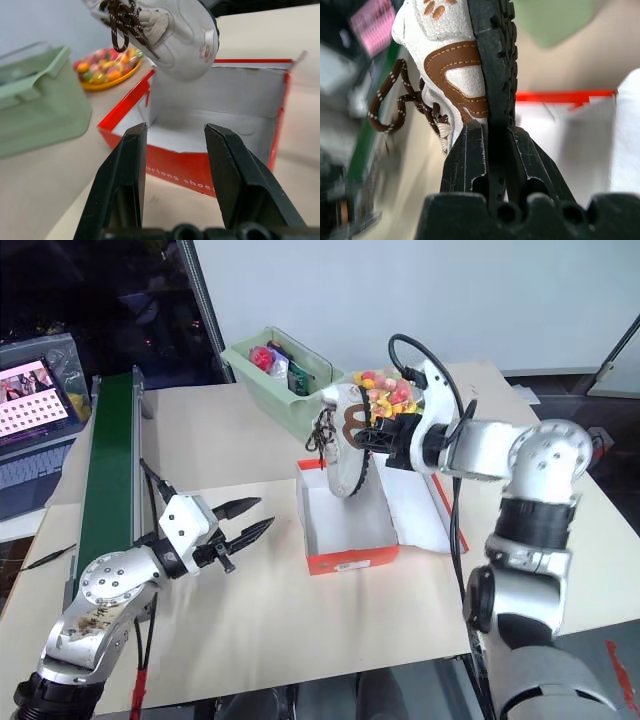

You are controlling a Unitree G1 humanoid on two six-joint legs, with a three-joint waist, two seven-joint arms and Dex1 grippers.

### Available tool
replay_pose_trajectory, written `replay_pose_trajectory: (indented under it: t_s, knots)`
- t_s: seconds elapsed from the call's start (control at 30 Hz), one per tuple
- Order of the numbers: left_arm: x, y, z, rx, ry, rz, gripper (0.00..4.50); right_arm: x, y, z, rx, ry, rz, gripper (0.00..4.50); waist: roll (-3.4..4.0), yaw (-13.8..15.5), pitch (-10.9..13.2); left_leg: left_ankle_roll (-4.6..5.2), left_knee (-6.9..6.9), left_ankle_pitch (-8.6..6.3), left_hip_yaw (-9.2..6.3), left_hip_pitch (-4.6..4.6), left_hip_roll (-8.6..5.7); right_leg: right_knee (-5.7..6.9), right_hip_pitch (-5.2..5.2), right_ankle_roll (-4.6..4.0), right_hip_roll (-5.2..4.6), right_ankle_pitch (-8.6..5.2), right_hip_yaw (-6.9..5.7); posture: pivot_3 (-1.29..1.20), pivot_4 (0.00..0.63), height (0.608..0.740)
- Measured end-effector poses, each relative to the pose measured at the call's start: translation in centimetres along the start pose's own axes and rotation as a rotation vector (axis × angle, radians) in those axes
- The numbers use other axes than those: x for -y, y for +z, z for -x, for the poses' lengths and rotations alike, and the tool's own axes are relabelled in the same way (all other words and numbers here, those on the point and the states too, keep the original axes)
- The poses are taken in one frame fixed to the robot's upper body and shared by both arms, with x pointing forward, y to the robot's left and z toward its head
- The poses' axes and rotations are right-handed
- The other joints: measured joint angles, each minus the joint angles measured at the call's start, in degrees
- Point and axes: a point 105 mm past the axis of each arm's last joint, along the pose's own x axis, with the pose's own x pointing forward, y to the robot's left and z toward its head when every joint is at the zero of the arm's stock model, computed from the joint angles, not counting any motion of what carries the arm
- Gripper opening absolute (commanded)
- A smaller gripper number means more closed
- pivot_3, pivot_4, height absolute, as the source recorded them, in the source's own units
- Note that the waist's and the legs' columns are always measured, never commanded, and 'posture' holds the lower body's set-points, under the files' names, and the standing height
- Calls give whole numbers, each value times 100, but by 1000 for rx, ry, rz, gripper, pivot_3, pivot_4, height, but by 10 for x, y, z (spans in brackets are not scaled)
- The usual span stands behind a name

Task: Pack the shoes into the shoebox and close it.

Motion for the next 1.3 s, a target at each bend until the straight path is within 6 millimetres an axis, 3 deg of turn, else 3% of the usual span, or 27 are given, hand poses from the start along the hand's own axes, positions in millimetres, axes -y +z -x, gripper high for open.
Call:
replay_pose_trajectory:
  t_s: [0.13,0.33,0.47,0.73,1.03,1.1,1.3]
  knots:
    - [10,-2,-8,22,-59,16,1929,-4,-10,-10,-115,27,-3,138,-1,2,0,6,1,-3,4,-5,1,-1,0,2,0,1,1,0,150,740]
    - [17,7,-15,73,-102,76,1929,14,-35,-13,-262,-33,-4,138,-1,29,0,6,7,-3,4,-20,0,0,-10,5,0,3,2,0,150,740]
    - [22,15,-14,93,-121,110,1929,38,-46,-10,-318,-113,-47,138,-1,19,0,6,11,-3,4,-17,0,1,-10,6,3,3,3,0,150,740]
    - [24,15,-9,76,-115,123,1929,54,-53,-7,-360,-158,-69,138,-1,6,0,6,11,-3,10,-12,7,3,-10,5,14,4,15,0,150,740]
    - [25,18,-9,78,-110,120,1929,60,-72,-32,-418,-157,-68,138,-1,16,0,6,17,-3,12,-13,6,4,-11,6,15,5,20,0,150,740]
    - [25,17,-9,76,-108,117,1988,64,-76,-35,-425,-166,-83,1108,-1,18,0,5,18,-3,12,-13,6,5,-12,6,15,5,21,0,150,740]
    - [25,18,-9,77,-105,116,1988,68,-77,-40,-428,-172,-91,3004,0,16,0,5,18,-3,12,-11,5,6,-12,6,15,6,23,0,150,740]
